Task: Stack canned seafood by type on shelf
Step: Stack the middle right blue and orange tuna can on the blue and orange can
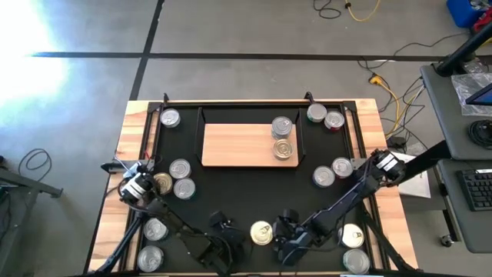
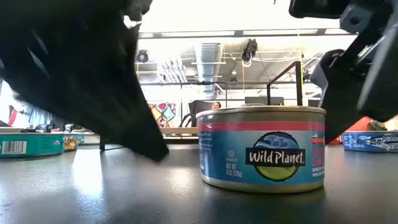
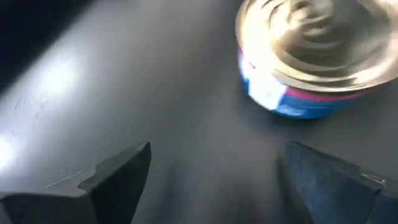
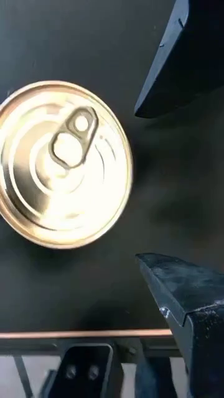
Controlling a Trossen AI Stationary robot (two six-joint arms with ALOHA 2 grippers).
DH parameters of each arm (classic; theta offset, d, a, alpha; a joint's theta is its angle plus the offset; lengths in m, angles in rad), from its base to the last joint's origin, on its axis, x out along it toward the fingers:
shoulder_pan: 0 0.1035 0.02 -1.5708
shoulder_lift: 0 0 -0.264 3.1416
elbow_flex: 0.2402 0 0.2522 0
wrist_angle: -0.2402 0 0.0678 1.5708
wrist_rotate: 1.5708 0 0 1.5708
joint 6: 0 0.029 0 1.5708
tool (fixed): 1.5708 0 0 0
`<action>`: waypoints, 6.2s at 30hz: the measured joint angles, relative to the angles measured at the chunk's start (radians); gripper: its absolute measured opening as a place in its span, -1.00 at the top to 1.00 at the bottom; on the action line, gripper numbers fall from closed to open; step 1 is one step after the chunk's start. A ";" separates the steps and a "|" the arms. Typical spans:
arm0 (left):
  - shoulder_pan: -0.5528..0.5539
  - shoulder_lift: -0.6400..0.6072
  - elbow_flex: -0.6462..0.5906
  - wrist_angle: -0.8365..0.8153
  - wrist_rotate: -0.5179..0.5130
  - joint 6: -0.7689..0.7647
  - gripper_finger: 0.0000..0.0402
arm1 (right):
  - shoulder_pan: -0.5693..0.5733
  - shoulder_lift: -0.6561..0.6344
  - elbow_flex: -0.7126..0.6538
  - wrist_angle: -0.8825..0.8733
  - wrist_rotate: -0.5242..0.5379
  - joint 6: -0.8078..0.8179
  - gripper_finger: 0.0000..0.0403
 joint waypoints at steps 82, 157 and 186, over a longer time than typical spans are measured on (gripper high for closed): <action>0.100 -0.055 -0.201 0.517 0.194 0.265 -0.94 | 0.059 0.045 -0.001 -0.078 -0.039 -0.141 -0.81; 0.182 0.023 -0.346 1.101 0.089 0.701 -0.87 | -0.112 0.013 0.099 -0.258 -0.077 -0.403 -0.81; 0.486 -0.317 -0.057 0.424 0.159 0.752 -0.88 | -0.417 -0.635 0.229 -0.609 -0.122 -0.531 -0.81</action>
